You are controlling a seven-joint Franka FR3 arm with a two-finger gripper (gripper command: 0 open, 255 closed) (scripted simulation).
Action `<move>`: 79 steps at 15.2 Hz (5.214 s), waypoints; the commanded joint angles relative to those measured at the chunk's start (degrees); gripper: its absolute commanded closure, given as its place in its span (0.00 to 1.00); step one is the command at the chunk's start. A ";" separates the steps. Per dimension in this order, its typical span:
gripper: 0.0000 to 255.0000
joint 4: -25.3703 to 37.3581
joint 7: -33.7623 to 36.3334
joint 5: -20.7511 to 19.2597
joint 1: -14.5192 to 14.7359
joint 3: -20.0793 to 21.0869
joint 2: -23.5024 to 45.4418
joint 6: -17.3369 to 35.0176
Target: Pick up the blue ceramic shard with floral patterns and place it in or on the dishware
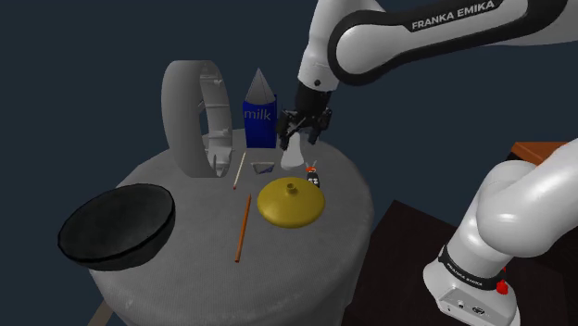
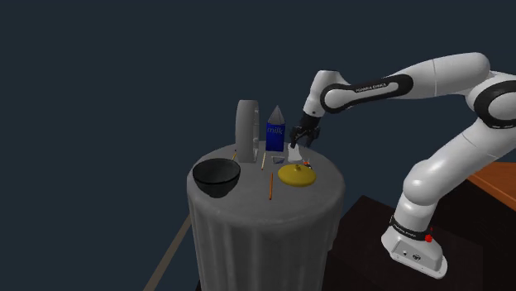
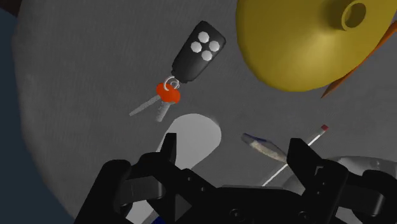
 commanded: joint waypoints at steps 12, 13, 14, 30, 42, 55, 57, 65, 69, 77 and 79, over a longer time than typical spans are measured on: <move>0.00 5.31 11.83 -2.11 -1.28 6.63 17.55 16.88; 0.00 5.16 11.98 -2.33 -1.29 6.77 18.16 17.62; 0.00 5.02 12.15 -2.56 -1.31 6.91 18.78 18.37; 1.00 4.94 12.25 -2.70 -1.30 6.97 19.14 18.80; 1.00 10.08 12.39 -2.41 -1.46 6.32 16.31 10.93; 1.00 18.52 13.07 -2.76 -1.79 5.62 14.64 0.91; 1.00 20.00 13.21 -2.86 -1.85 5.54 14.58 -0.63; 1.00 25.74 13.81 -3.34 -2.06 5.32 14.80 -6.13; 1.00 29.86 20.50 -6.32 -0.37 9.40 18.82 -5.83; 1.00 42.04 34.86 -16.23 4.85 16.52 30.51 -7.42; 1.00 46.12 38.43 -19.45 7.03 17.72 34.24 -8.54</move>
